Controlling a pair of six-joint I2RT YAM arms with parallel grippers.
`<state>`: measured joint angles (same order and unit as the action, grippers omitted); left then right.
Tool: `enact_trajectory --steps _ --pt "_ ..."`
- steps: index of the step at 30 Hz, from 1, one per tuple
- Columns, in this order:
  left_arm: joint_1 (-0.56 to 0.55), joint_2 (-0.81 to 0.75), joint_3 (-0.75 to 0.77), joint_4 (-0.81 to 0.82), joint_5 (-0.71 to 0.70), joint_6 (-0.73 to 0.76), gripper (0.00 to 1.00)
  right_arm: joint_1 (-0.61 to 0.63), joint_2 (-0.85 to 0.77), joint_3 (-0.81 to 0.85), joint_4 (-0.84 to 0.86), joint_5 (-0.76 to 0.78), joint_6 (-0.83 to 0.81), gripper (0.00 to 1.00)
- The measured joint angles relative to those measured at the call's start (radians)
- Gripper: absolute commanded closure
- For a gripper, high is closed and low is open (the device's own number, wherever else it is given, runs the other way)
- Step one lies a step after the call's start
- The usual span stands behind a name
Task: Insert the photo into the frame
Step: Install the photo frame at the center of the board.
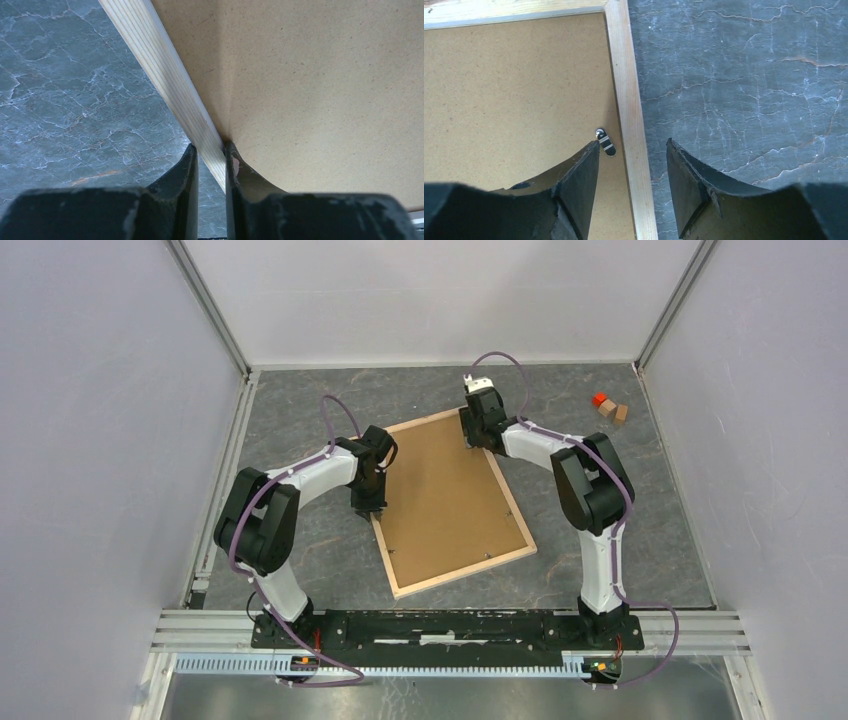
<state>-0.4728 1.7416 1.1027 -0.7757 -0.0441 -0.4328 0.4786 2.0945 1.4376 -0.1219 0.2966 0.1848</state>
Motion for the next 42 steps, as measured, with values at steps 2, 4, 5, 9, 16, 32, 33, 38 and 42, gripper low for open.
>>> enact_trajectory --steps 2,4,5,9,16,32,33,38,42 --pt "0.000 0.000 0.000 0.000 0.000 0.000 0.98 -0.007 0.000 0.000 0.000 -0.003 -0.001 0.45" --pt "0.000 0.001 0.000 0.000 0.000 0.000 0.98 -0.016 0.000 0.000 0.000 -0.007 -0.001 0.46" --pt "0.000 0.001 0.001 -0.001 0.000 0.000 0.98 -0.019 0.000 0.000 0.000 -0.008 0.000 0.46" --pt "0.000 0.004 0.004 -0.004 0.000 0.000 0.98 -0.029 0.001 0.000 0.000 -0.032 -0.002 0.47" --pt "0.000 0.006 0.005 -0.005 0.000 0.000 0.98 -0.029 0.010 0.000 0.008 -0.058 -0.007 0.47" --pt "0.000 0.006 0.006 -0.006 0.000 0.000 0.98 -0.035 0.047 0.051 0.006 -0.086 -0.009 0.55" --pt "0.000 0.006 0.006 -0.006 0.000 0.000 0.98 -0.035 0.047 0.051 0.006 -0.086 -0.010 0.54" --pt "0.000 0.012 0.011 -0.011 0.000 0.000 0.98 -0.036 0.031 0.024 0.024 -0.088 -0.009 0.48" --pt "0.000 0.014 0.015 -0.015 0.000 0.000 0.98 -0.041 -0.012 -0.047 0.058 -0.106 0.000 0.39"
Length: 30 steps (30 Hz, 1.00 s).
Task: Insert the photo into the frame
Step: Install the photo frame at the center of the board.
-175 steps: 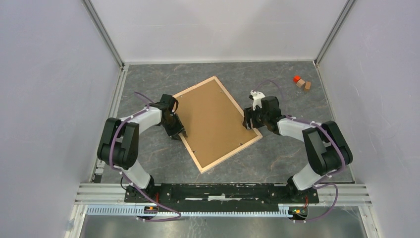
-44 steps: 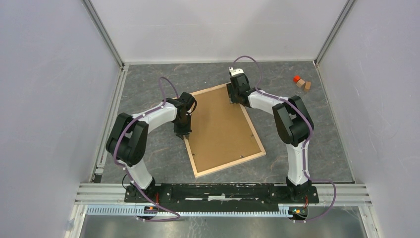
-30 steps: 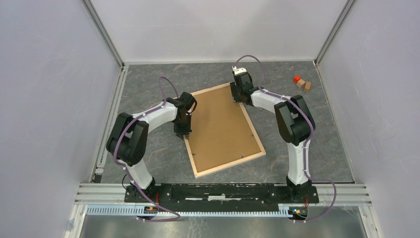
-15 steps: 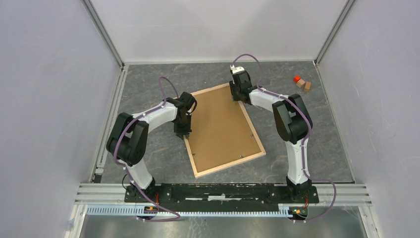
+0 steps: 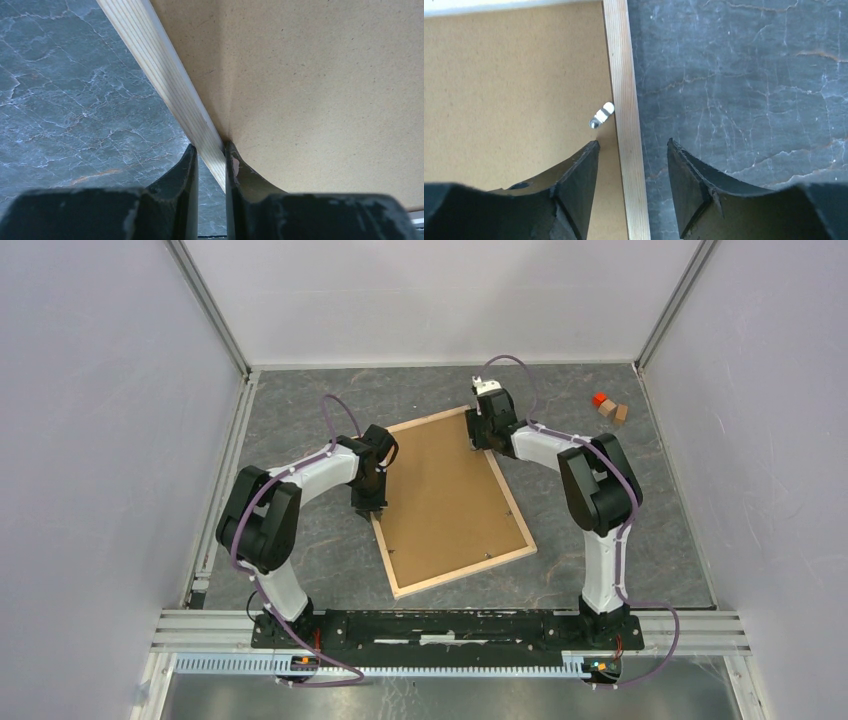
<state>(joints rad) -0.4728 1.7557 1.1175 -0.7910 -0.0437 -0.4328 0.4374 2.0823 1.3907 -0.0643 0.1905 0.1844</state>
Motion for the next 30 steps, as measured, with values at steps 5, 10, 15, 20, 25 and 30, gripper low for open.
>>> enact_trajectory --steps 5,10,15,20,25,30 --pt "0.000 0.003 0.003 -0.003 0.000 0.000 0.98 0.000 -0.029 -0.041 0.009 -0.014 0.011 0.28" --pt "0.000 0.003 0.003 -0.004 0.000 0.000 0.98 0.000 -0.028 -0.039 0.013 -0.010 0.025 0.21" --pt "0.000 0.005 0.005 -0.006 0.000 0.000 0.98 0.000 0.011 0.037 -0.012 0.009 0.067 0.20" --pt "0.000 0.009 0.010 -0.010 0.000 0.000 0.98 0.000 0.075 0.130 -0.030 0.047 0.100 0.26" --pt "0.000 0.013 0.014 -0.015 0.000 0.000 0.98 0.000 0.105 0.162 -0.055 0.071 0.119 0.36" --pt "0.000 0.013 0.014 -0.015 0.000 0.000 0.98 0.000 0.106 0.166 -0.068 0.084 0.130 0.47"
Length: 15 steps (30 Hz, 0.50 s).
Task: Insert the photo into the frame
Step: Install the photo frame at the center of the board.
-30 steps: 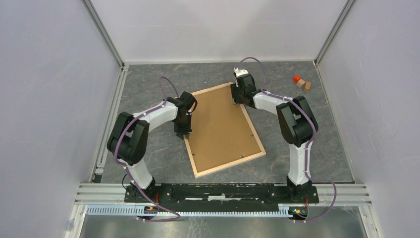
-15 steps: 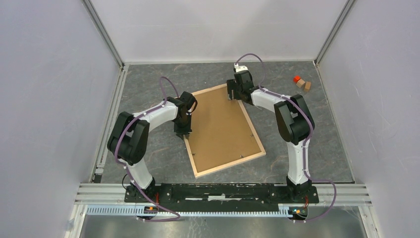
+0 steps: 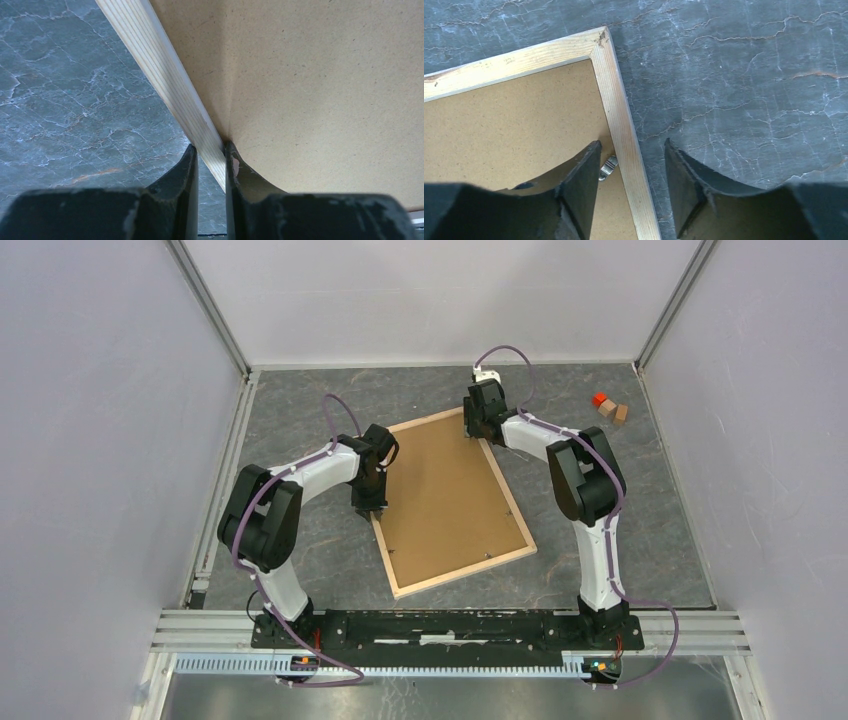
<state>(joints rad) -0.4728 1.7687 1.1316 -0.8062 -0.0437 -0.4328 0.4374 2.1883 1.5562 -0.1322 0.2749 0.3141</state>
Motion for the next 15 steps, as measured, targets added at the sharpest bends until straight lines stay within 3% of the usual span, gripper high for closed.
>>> enact_trajectory --steps 15 --pt "0.000 0.000 0.000 0.000 0.000 0.000 0.98 0.000 -0.018 -0.034 0.020 -0.001 0.003 0.55"
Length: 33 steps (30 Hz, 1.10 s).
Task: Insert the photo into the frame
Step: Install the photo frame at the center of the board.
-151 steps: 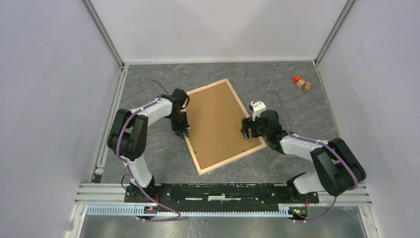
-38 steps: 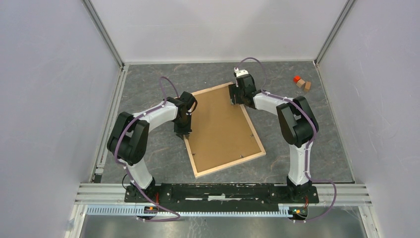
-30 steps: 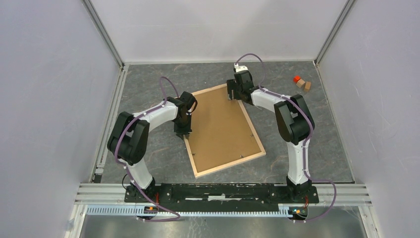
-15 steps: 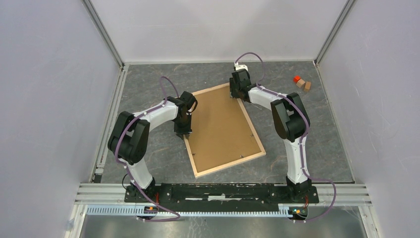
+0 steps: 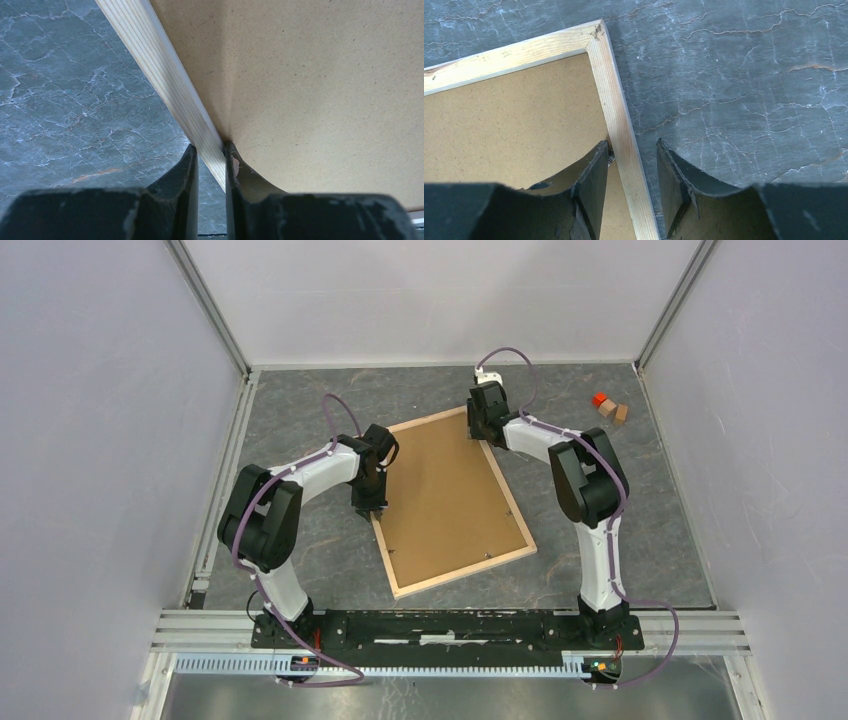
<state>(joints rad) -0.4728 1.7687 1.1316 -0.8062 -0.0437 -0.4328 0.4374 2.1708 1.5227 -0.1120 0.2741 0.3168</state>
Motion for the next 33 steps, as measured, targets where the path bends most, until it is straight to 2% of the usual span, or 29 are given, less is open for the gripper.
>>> enact_trajectory --steps 21,24,27,33 --pt "0.000 0.005 0.006 -0.006 0.000 0.000 0.98 -0.010 -0.040 -0.081 0.079 -0.027 0.006 0.55" --pt "0.000 0.016 0.017 -0.016 0.001 0.000 0.98 -0.017 -0.045 -0.085 0.074 -0.037 0.008 0.46" --pt "0.000 0.033 0.037 -0.038 0.000 0.000 0.98 -0.021 -0.045 -0.085 0.067 -0.038 0.002 0.31" --pt "0.000 0.065 0.076 -0.079 -0.003 0.000 0.98 -0.051 -0.113 -0.147 0.042 -0.077 -0.018 0.22"
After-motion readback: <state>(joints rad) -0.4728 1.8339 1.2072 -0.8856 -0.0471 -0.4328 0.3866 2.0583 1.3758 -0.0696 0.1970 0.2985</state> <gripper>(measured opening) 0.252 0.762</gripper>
